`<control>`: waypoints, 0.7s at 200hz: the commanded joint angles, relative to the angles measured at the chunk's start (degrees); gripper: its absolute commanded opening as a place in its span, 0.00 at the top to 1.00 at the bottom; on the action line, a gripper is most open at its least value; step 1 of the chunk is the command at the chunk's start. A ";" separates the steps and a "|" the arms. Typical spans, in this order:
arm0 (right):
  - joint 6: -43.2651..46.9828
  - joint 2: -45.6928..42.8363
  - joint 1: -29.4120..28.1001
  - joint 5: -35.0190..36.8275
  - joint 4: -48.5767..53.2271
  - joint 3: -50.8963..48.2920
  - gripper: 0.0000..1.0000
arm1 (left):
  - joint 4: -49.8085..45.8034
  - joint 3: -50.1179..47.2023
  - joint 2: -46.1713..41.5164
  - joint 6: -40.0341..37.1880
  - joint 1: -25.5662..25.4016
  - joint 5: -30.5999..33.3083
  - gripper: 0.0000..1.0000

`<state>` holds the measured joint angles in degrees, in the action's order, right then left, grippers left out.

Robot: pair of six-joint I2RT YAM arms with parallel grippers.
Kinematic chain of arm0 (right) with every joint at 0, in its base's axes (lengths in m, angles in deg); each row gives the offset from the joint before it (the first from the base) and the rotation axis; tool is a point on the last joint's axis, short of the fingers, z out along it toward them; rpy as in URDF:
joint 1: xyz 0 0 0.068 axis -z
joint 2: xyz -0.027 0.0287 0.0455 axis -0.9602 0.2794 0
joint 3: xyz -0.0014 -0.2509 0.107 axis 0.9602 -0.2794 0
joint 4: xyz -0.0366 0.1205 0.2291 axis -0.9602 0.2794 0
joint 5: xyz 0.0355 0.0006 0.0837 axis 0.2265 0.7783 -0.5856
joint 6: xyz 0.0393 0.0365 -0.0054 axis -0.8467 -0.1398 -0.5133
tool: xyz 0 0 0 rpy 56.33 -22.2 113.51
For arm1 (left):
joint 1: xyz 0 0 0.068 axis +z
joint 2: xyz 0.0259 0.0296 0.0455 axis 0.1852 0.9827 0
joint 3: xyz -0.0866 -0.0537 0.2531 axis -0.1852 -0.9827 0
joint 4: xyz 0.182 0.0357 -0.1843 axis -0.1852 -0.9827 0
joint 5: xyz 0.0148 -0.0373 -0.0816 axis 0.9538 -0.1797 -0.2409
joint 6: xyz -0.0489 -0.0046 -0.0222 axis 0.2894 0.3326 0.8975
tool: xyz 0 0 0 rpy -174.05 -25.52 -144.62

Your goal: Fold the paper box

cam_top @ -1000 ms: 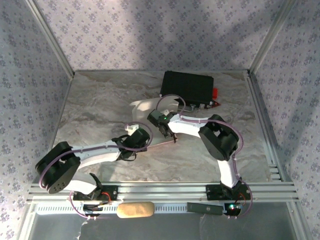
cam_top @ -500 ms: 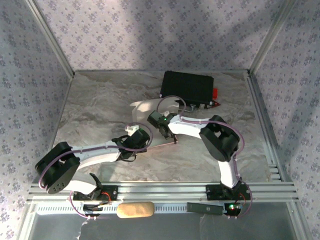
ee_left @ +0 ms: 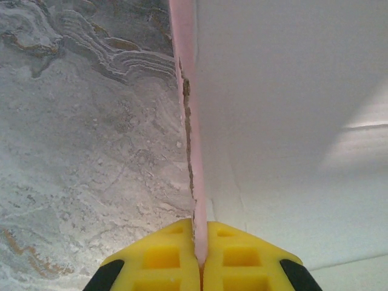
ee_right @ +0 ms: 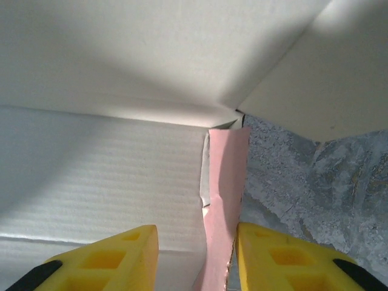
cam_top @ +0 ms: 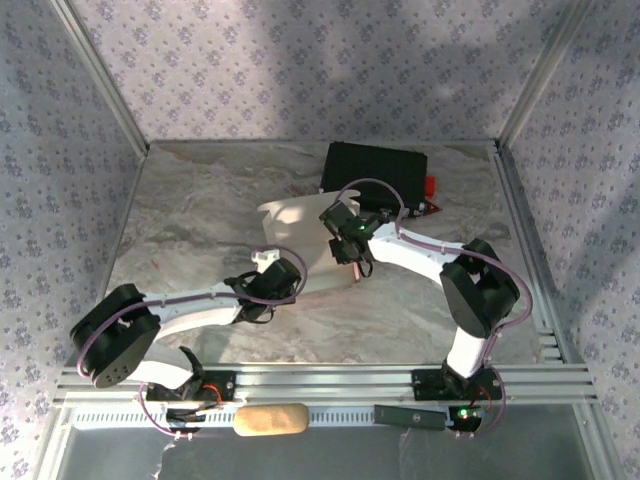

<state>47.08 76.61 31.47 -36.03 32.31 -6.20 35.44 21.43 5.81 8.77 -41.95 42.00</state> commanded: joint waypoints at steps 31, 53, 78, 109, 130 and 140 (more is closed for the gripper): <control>-1.27 0.32 -0.10 0.29 -0.20 -2.77 0.57 | -0.01 0.44 -0.48 -1.35 -0.90 0.91 1.00; -2.47 -0.16 -0.24 3.07 -0.07 -4.67 0.57 | -0.12 0.59 -0.27 -1.46 -0.98 0.76 1.00; -3.86 -2.75 -0.02 2.71 -2.10 -8.32 0.57 | -0.29 0.67 -0.33 -1.55 -1.09 0.96 1.00; -5.89 -5.57 0.27 0.47 -4.89 -12.38 0.55 | -0.38 0.66 -0.70 -1.51 -1.21 1.27 1.00; -7.15 -6.07 0.76 -0.93 -6.35 -13.73 0.55 | -0.23 0.69 -0.60 -1.46 -1.33 1.31 1.00; -7.54 -5.84 1.21 -2.22 -7.66 -14.24 0.56 | -0.38 0.65 -0.61 -1.46 -1.40 1.29 1.00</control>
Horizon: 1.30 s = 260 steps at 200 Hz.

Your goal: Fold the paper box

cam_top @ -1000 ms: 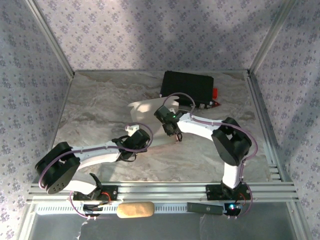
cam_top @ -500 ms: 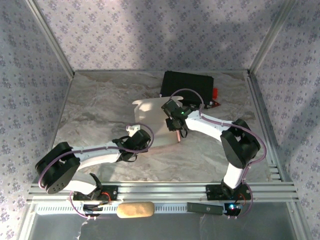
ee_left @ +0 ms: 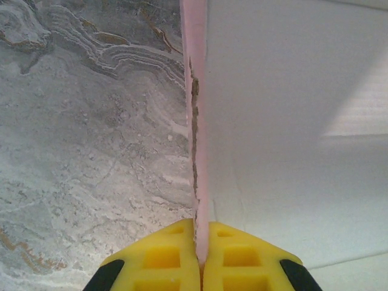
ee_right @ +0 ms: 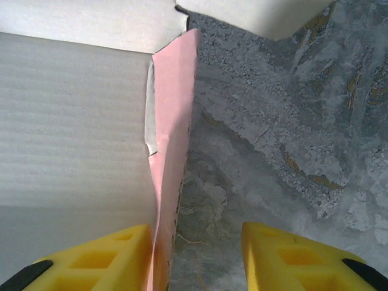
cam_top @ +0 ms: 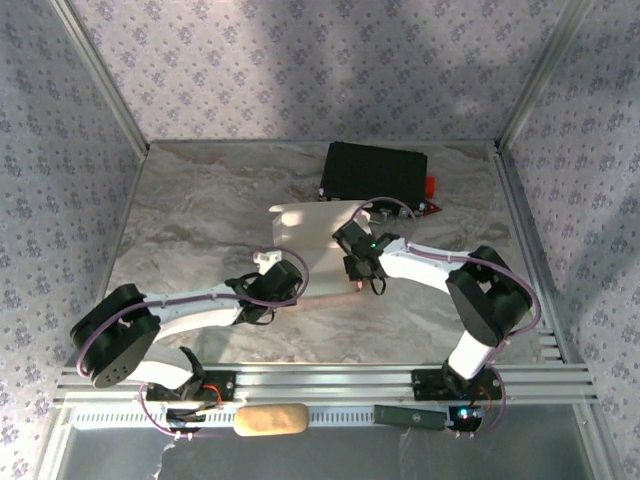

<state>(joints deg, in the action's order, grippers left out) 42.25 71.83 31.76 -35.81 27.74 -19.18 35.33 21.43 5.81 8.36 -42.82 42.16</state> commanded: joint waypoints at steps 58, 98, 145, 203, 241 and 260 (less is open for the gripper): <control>-4.63 -0.10 1.59 -4.96 -3.95 -1.67 0.60 | -0.89 1.02 -0.99 -1.22 -0.56 1.41 1.00; -5.68 -0.69 0.84 -4.07 -1.89 -1.95 0.60 | -0.55 1.17 -0.65 -1.14 -0.65 1.41 1.00; -6.81 -1.37 0.87 -3.67 -3.80 -4.24 0.62 | -0.27 1.30 -0.09 -1.06 -0.73 1.38 1.00; -8.69 -5.57 1.18 -5.63 -11.32 -9.21 0.62 | -0.10 1.16 -0.09 -0.96 -0.82 1.27 1.00; -10.10 -3.70 0.56 -6.37 -11.34 -8.95 0.65 | -0.23 1.29 -0.23 -0.96 -0.82 1.26 1.00; -10.35 -3.64 0.30 -5.95 -10.60 -8.99 0.67 | -0.27 1.42 -0.18 -0.98 -0.82 1.26 1.00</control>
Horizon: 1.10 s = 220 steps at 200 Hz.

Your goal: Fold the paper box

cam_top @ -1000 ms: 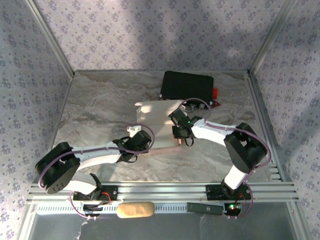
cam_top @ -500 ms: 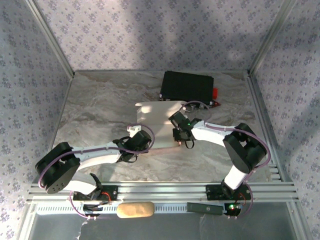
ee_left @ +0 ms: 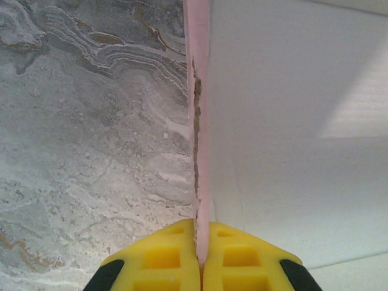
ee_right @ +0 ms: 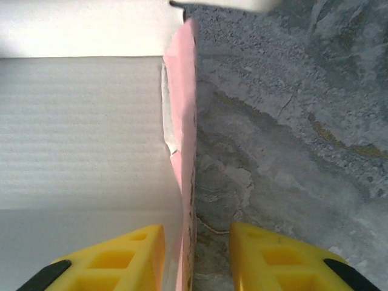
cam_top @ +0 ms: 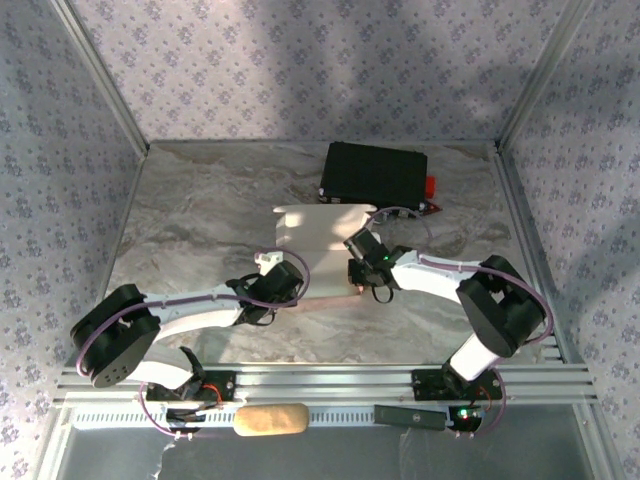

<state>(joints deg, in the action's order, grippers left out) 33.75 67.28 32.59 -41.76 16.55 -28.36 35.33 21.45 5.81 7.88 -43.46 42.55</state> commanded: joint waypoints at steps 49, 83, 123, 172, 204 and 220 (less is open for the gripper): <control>-2.54 2.94 -0.93 0.71 1.17 0.20 0.71 | -0.18 1.37 -0.16 -0.42 -0.26 0.97 1.00; -3.27 4.33 -1.02 1.29 0.85 0.21 0.76 | -0.26 1.58 0.19 -0.49 -0.28 0.84 1.00; -2.69 4.35 -1.67 4.38 3.98 1.87 0.90 | -0.53 1.71 -0.01 -0.57 -0.45 1.01 1.00; -4.57 10.19 -7.45 17.22 18.43 10.81 1.00 | -0.98 2.38 -0.08 -0.78 -0.74 1.37 1.00; -5.69 13.29 -10.63 23.53 23.77 14.32 1.00 | -1.33 2.63 -0.40 -0.76 -0.80 1.61 1.00; -5.98 14.31 -11.56 24.51 24.54 15.10 1.00 | -1.50 2.50 -0.53 -0.74 -0.80 1.69 1.00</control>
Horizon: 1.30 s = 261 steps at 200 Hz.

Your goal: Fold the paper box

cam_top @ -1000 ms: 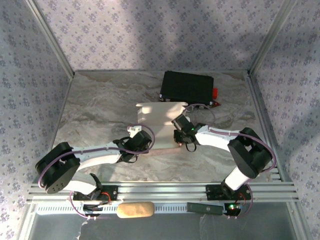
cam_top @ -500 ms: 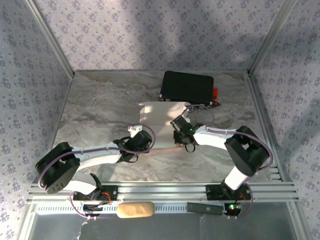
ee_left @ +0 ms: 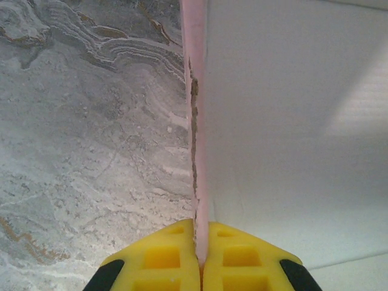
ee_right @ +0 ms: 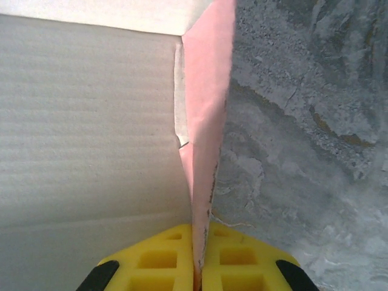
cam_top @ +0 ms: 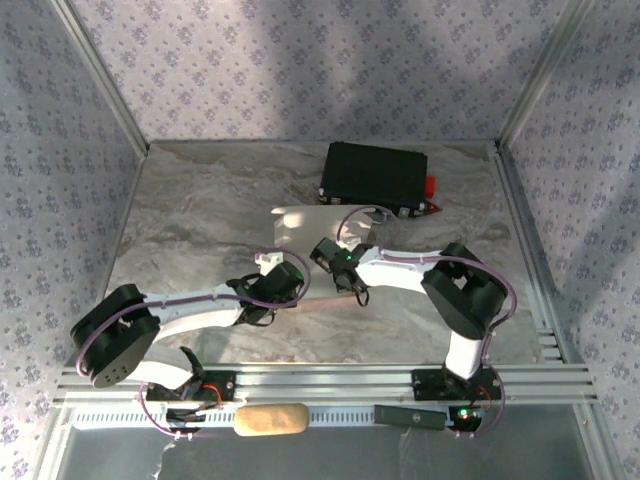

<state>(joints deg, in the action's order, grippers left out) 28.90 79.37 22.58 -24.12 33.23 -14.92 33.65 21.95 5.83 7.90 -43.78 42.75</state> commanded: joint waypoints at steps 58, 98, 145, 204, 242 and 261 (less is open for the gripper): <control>7.30 -10.88 -1.58 -1.28 -2.35 -3.22 0.57 | 0.30 1.44 0.17 -3.22 0.50 1.38 1.00; 17.79 -25.75 4.70 -14.90 -5.02 -5.14 0.43 | 1.47 0.51 -1.46 -11.67 5.75 -4.32 1.00; 31.18 -33.45 25.21 -41.49 -12.52 -10.81 0.45 | -0.52 0.01 -5.55 -21.65 13.29 -14.95 1.00; 37.95 -29.10 30.44 -51.92 -28.06 -14.87 0.46 | -3.98 1.59 -4.18 -26.31 18.61 -20.01 1.00; 40.28 -23.47 28.52 -50.14 -24.03 -10.00 0.48 | -4.13 1.94 -3.98 -26.78 19.10 -20.38 1.00; 40.20 -20.89 28.61 -50.73 -22.73 -7.95 0.53 | -4.29 2.13 -3.79 -26.79 19.10 -20.21 1.00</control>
<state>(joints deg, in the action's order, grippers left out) 67.21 55.74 51.12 -73.36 9.54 -25.87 30.08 22.08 1.41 -17.61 -25.05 23.77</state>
